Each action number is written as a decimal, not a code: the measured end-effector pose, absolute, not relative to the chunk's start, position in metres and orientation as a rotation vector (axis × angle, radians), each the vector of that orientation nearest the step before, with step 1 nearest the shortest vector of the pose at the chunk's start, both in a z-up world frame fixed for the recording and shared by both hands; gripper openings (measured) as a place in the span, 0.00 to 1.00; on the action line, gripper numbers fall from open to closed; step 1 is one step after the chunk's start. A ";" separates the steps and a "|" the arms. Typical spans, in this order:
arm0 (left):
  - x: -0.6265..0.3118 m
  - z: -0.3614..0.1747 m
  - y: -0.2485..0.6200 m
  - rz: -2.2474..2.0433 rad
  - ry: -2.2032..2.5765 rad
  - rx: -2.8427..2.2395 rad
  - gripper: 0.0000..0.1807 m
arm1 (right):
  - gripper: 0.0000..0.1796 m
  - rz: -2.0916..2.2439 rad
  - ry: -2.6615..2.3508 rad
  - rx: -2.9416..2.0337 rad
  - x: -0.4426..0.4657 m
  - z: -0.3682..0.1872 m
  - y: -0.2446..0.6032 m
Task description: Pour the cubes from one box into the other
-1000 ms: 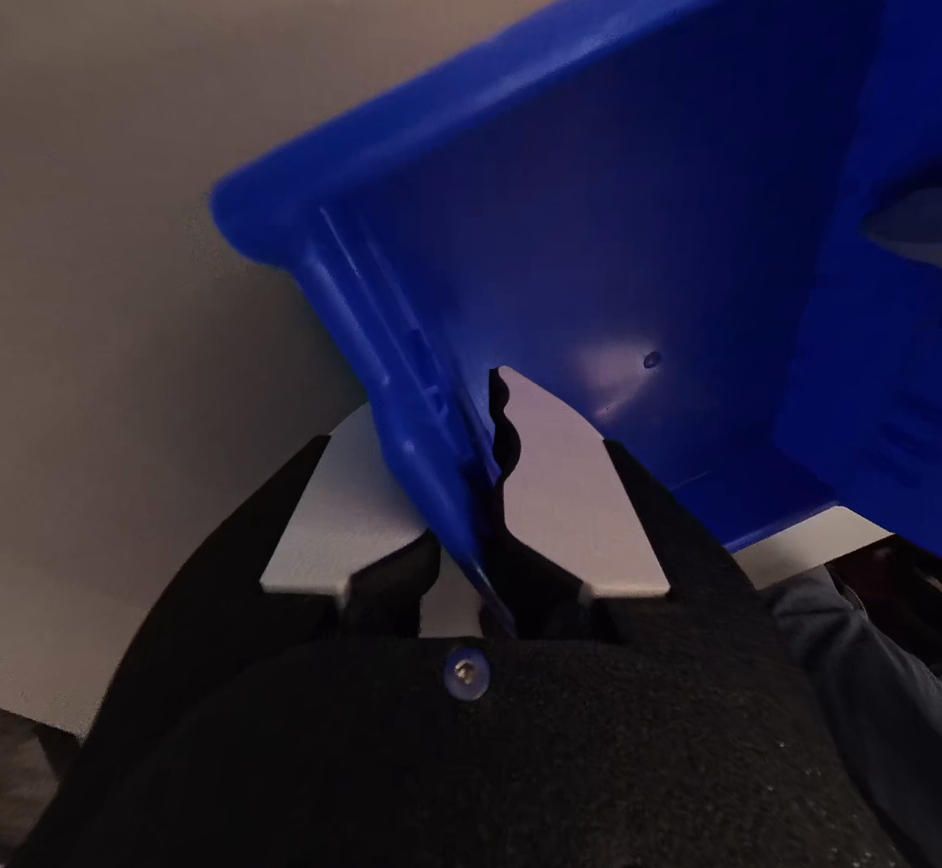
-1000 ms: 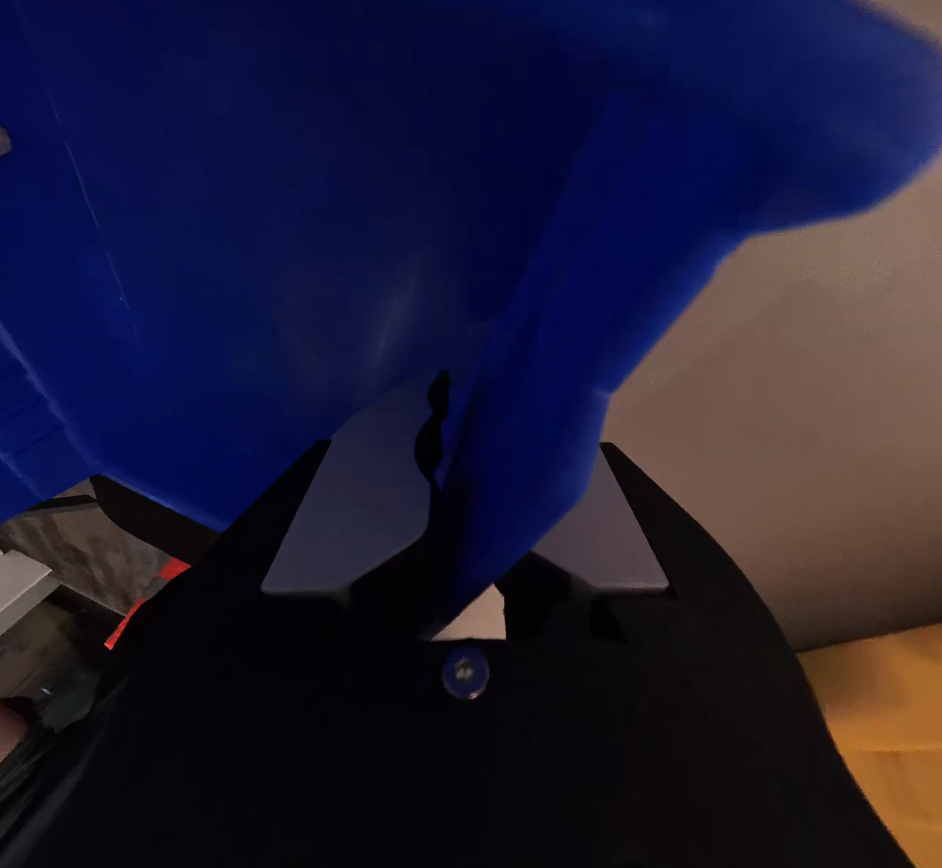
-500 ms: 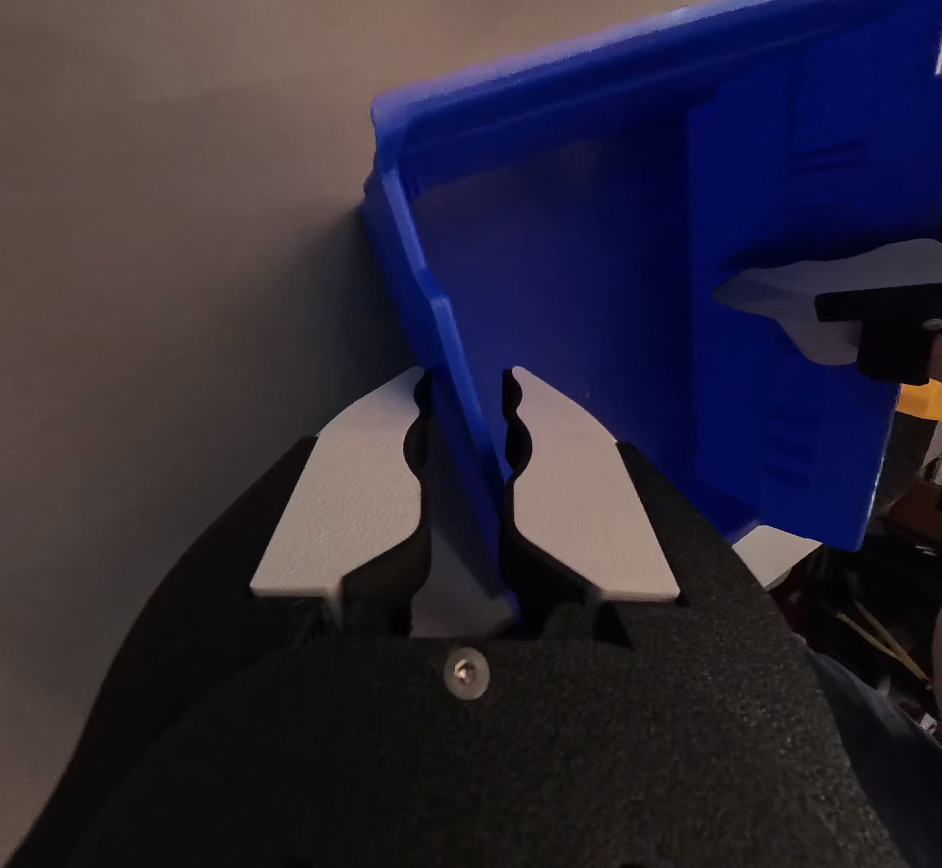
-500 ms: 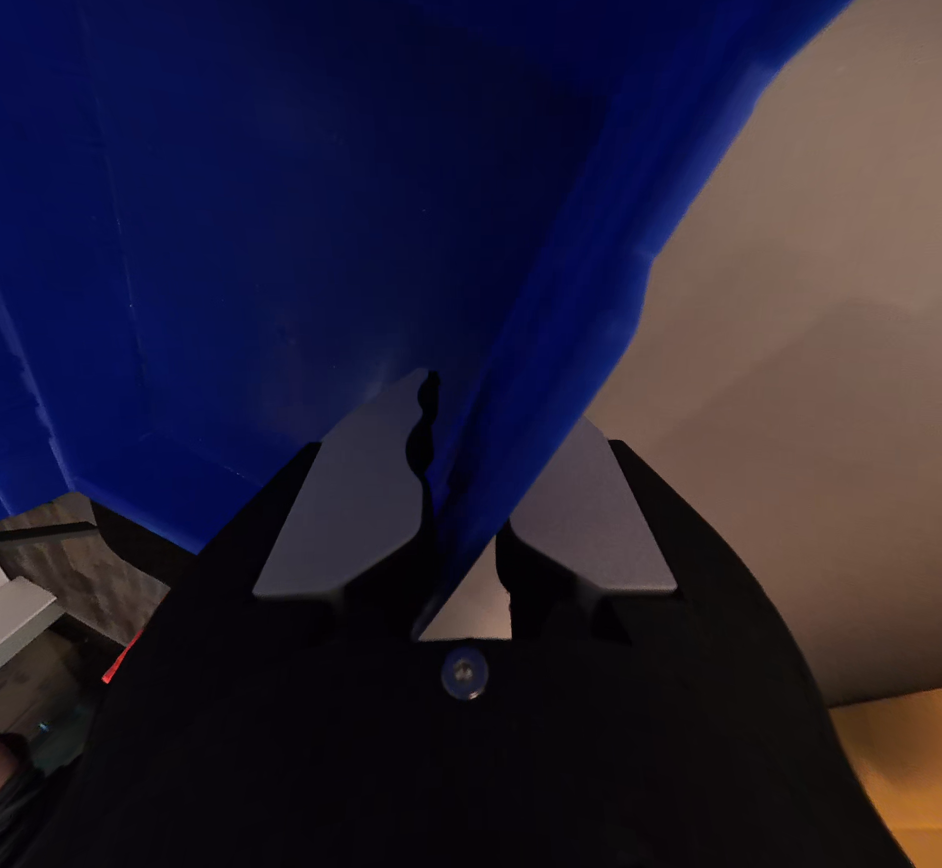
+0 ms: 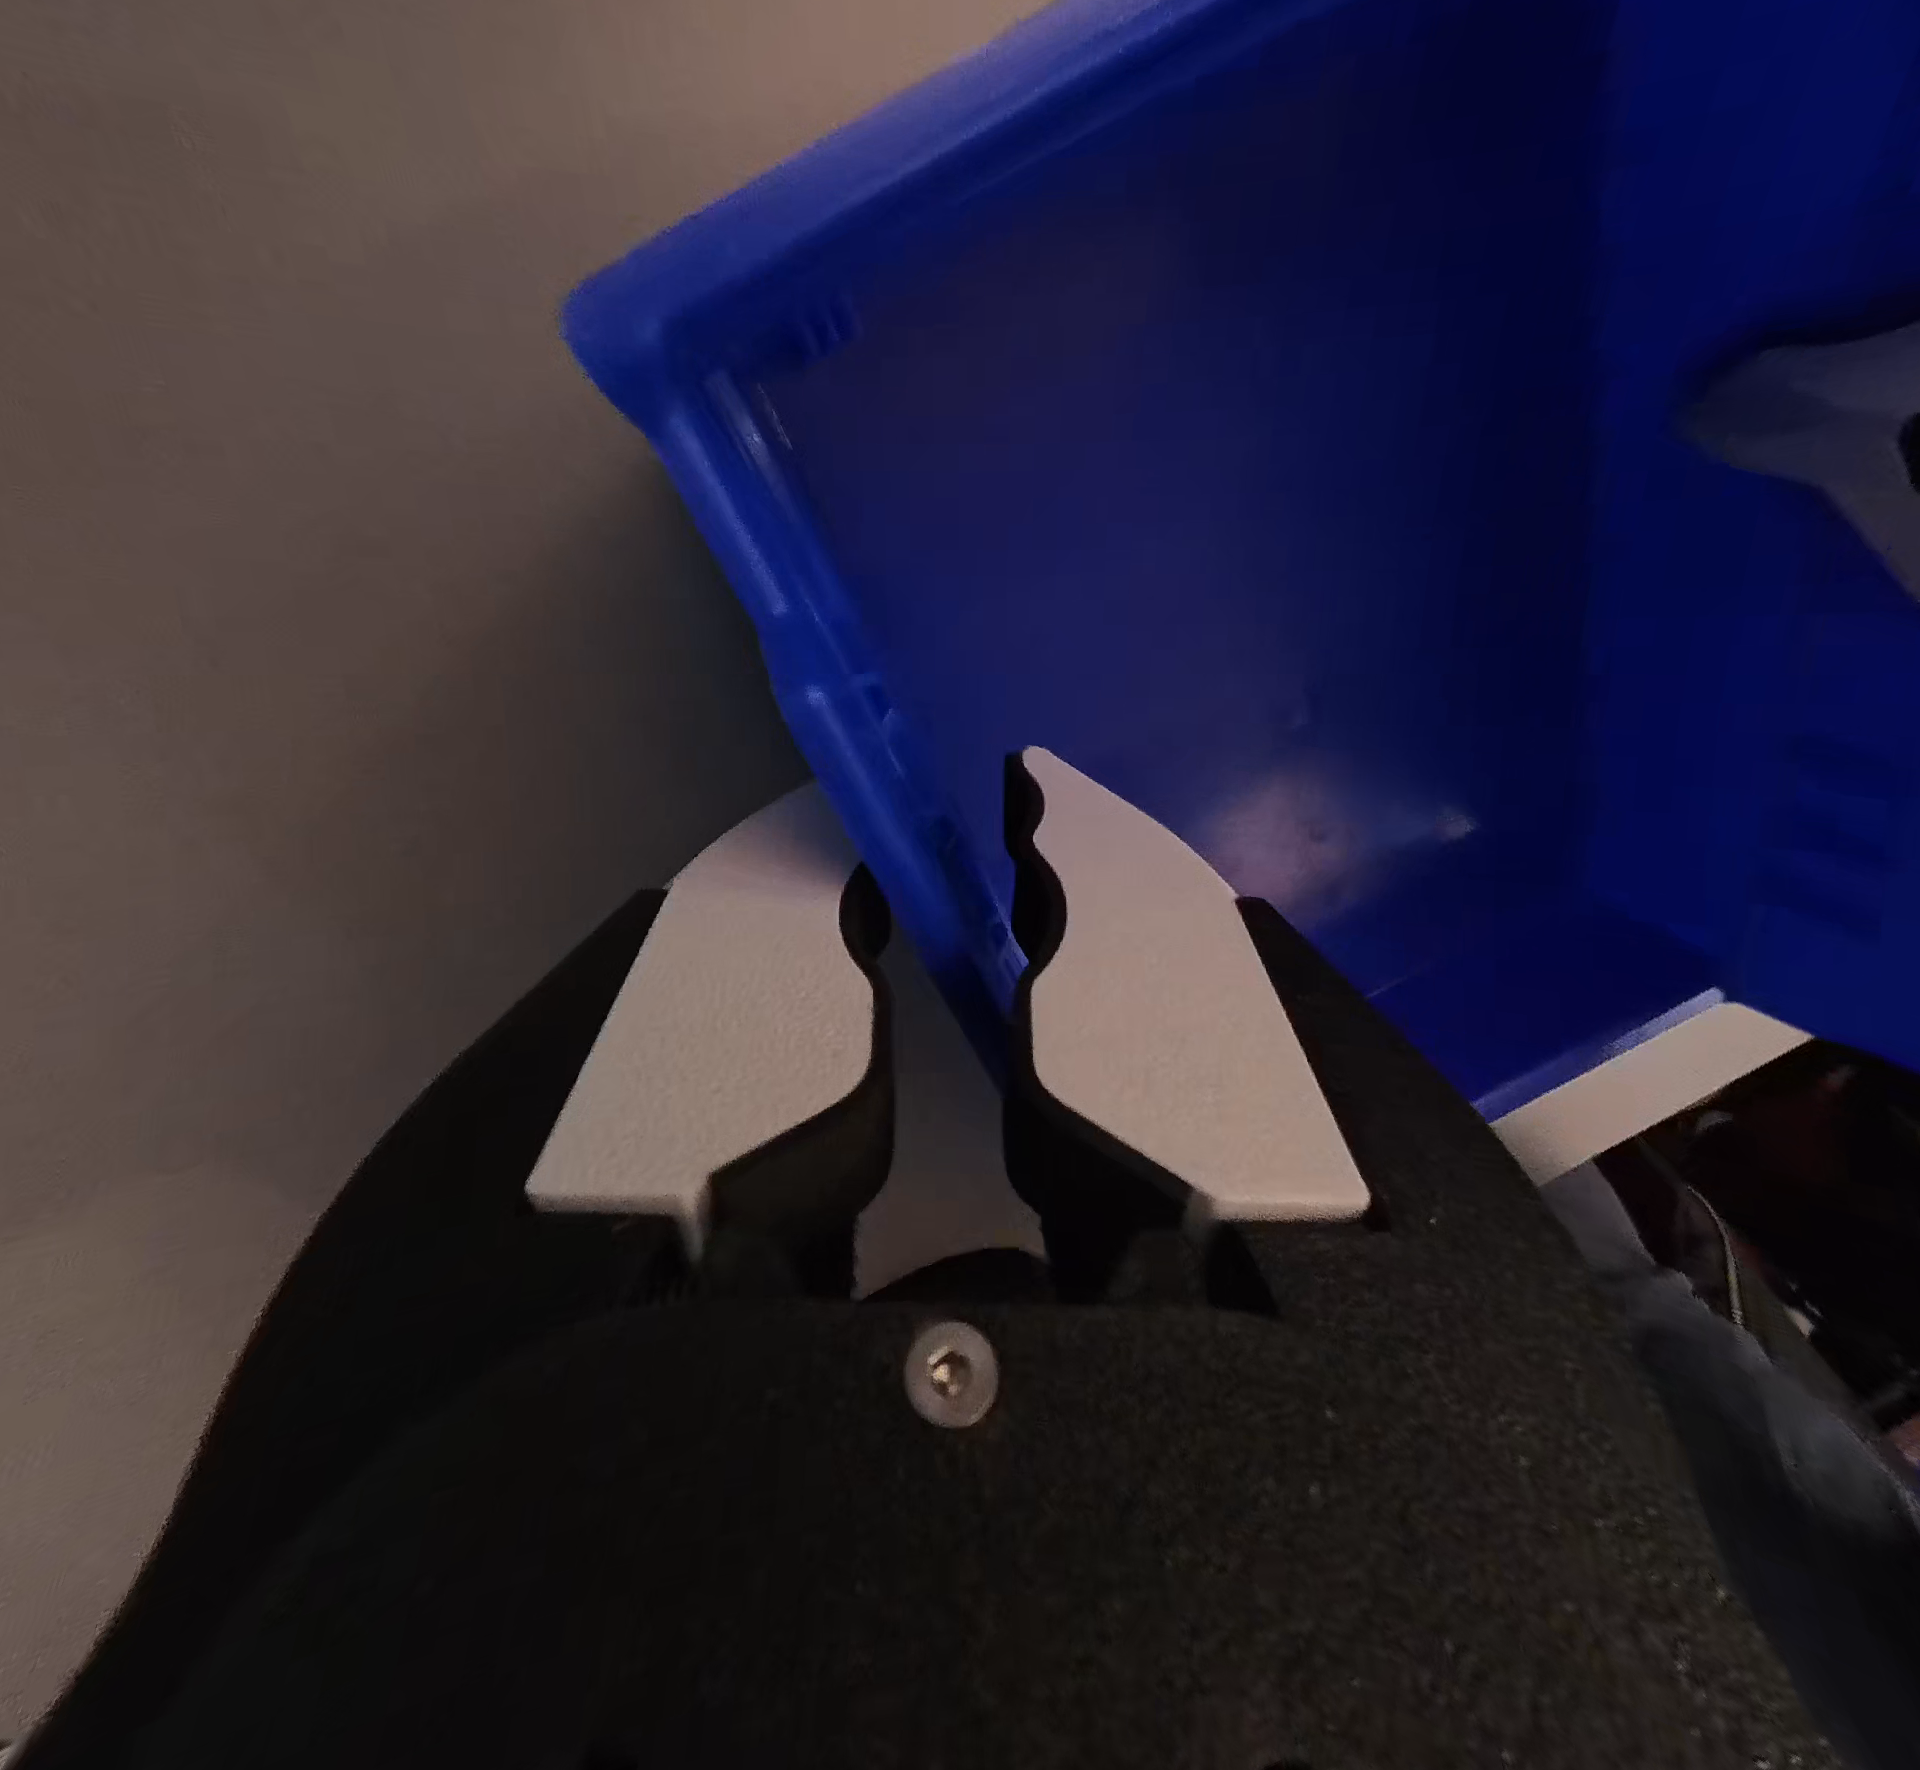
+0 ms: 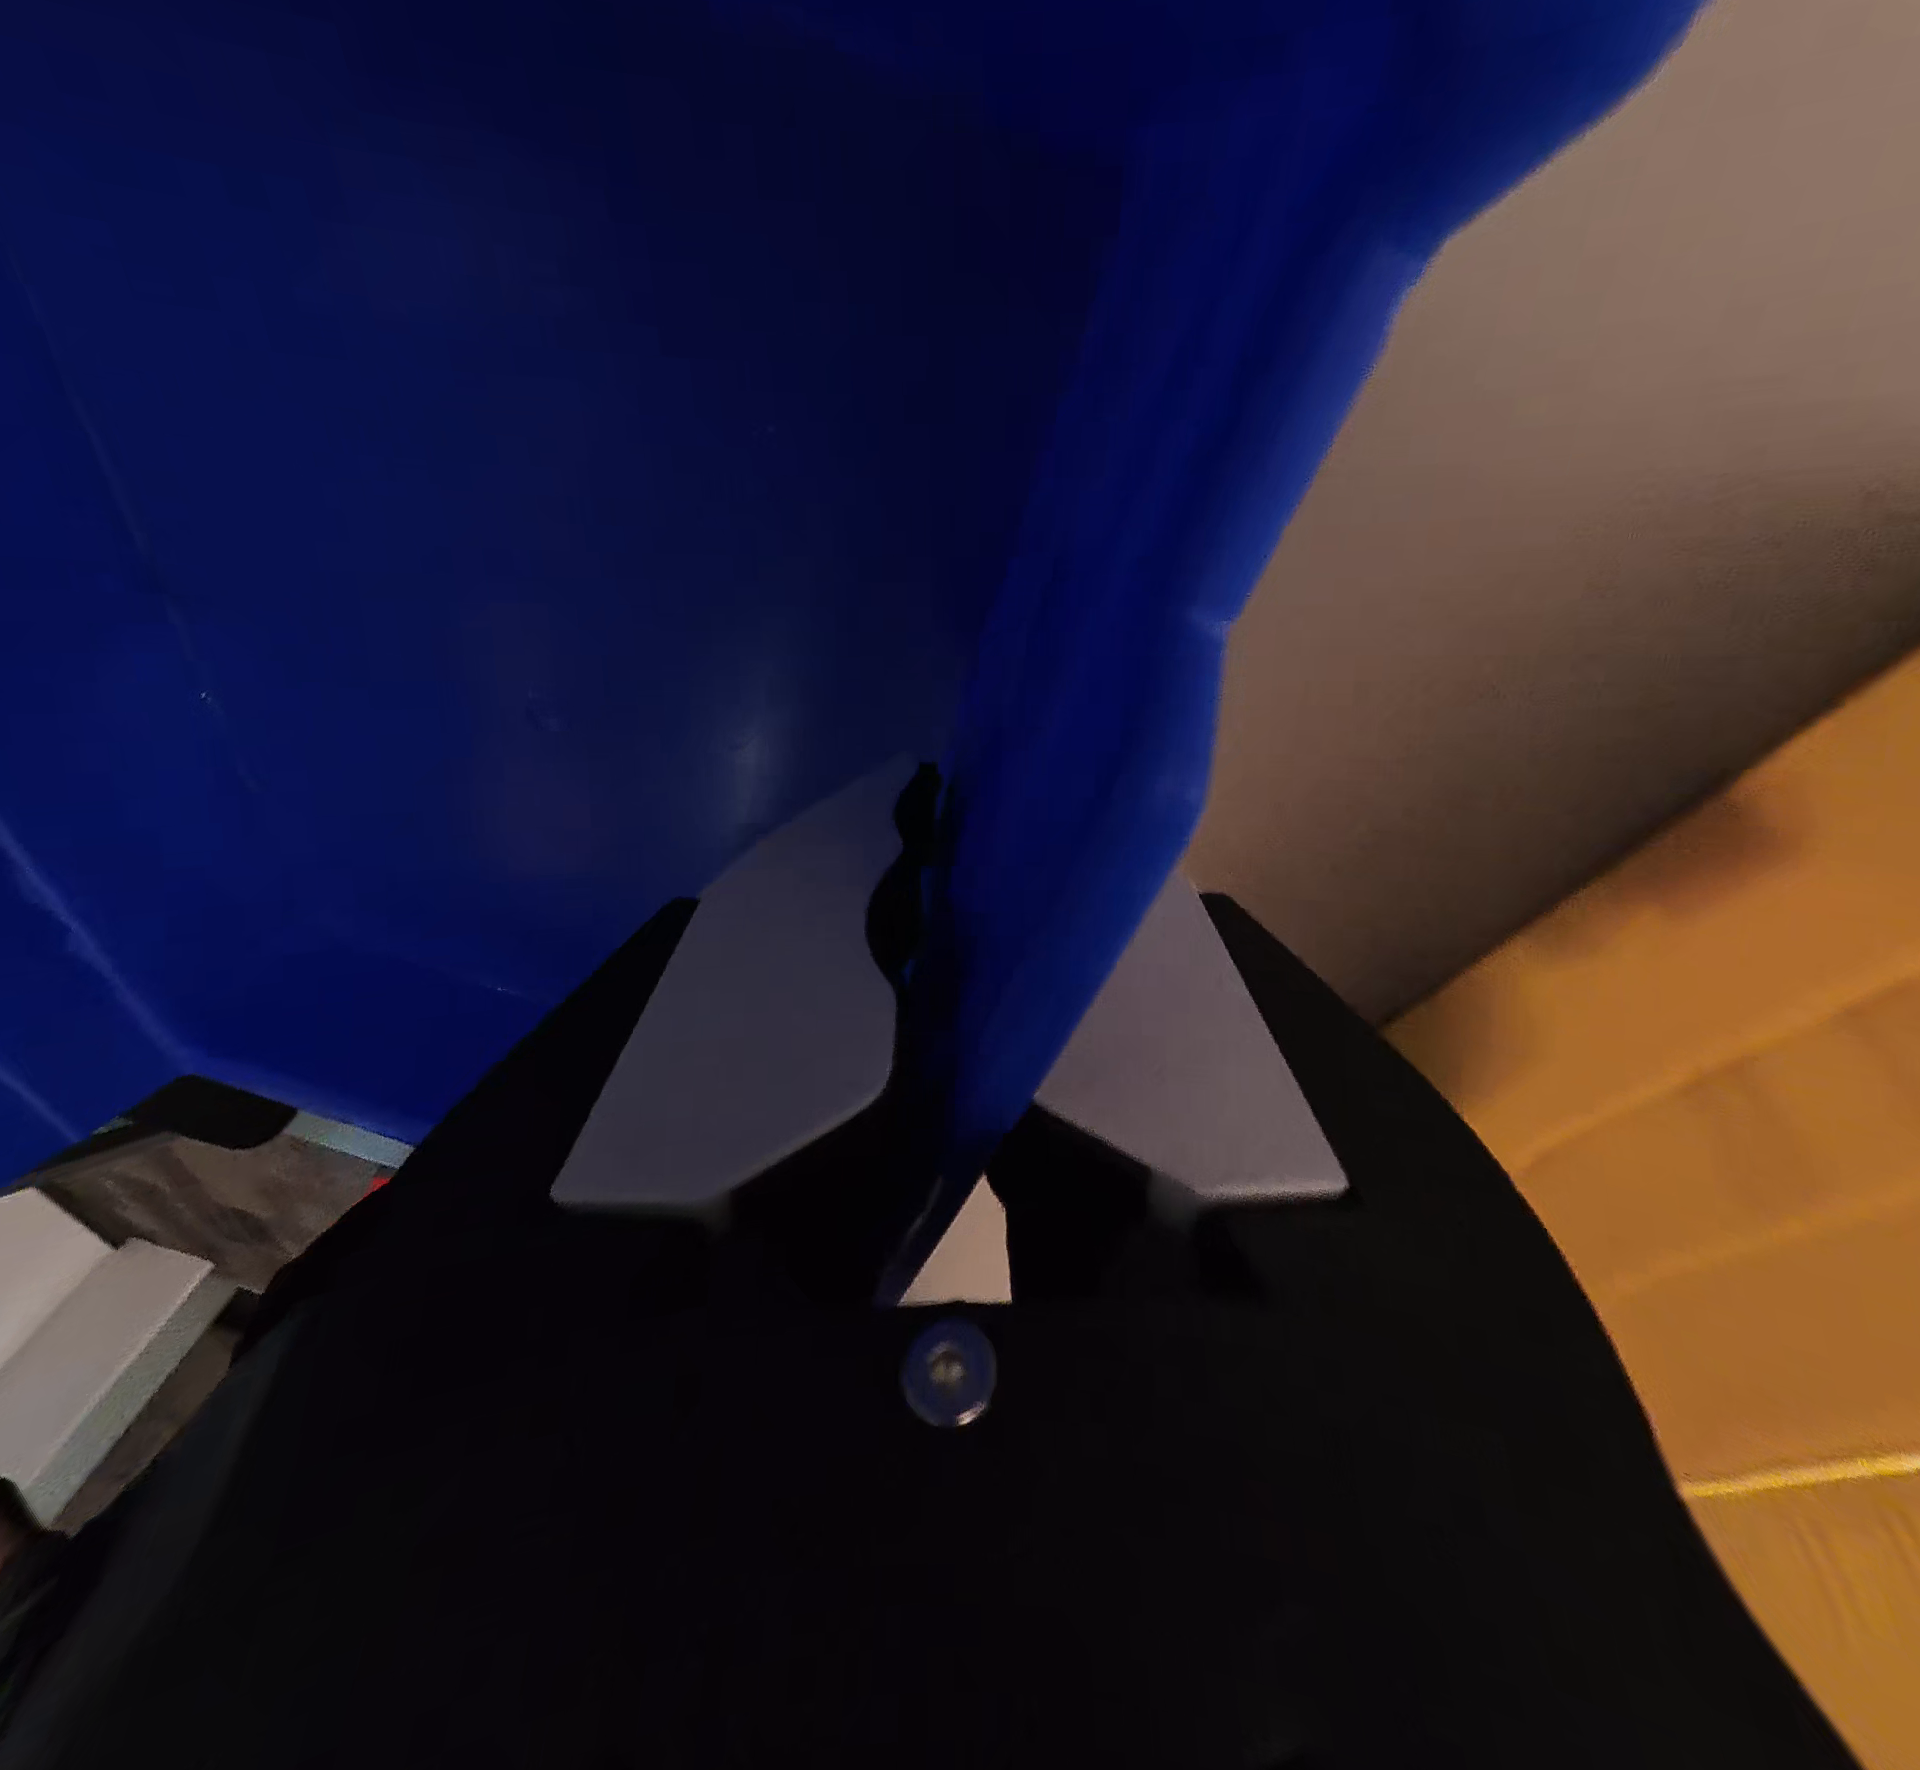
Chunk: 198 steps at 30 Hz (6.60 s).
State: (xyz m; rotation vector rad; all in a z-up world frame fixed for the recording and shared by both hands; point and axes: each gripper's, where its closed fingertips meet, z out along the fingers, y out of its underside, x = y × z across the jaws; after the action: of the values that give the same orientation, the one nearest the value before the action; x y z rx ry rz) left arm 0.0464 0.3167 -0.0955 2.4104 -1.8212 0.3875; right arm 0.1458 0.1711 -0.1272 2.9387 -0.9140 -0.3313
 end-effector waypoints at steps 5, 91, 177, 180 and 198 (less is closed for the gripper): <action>0.071 -0.099 0.302 0.468 -1.837 2.424 0.12 | 0.07 -0.364 -0.952 3.003 0.163 -0.132 0.157; -0.224 -0.027 0.312 1.263 -1.822 3.403 0.30 | 0.01 -0.352 -0.782 3.032 0.222 0.006 0.060; -0.167 -0.098 0.427 0.626 -2.041 3.207 0.06 | 0.03 -0.324 -1.046 3.069 0.207 -0.120 0.032; -0.163 -0.098 0.423 0.678 -2.109 3.134 0.06 | 0.03 -0.304 -1.129 3.049 0.229 -0.121 -0.003; -0.173 -0.097 0.413 0.796 -2.021 3.185 0.06 | 0.03 -0.262 -1.343 3.004 0.280 -0.123 -0.089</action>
State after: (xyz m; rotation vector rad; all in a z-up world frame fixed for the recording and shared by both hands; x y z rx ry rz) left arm -0.1729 0.4132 -0.0970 3.1850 -2.0210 0.7964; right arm 0.2796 -0.0893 -0.1228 3.0041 -1.3434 -0.2622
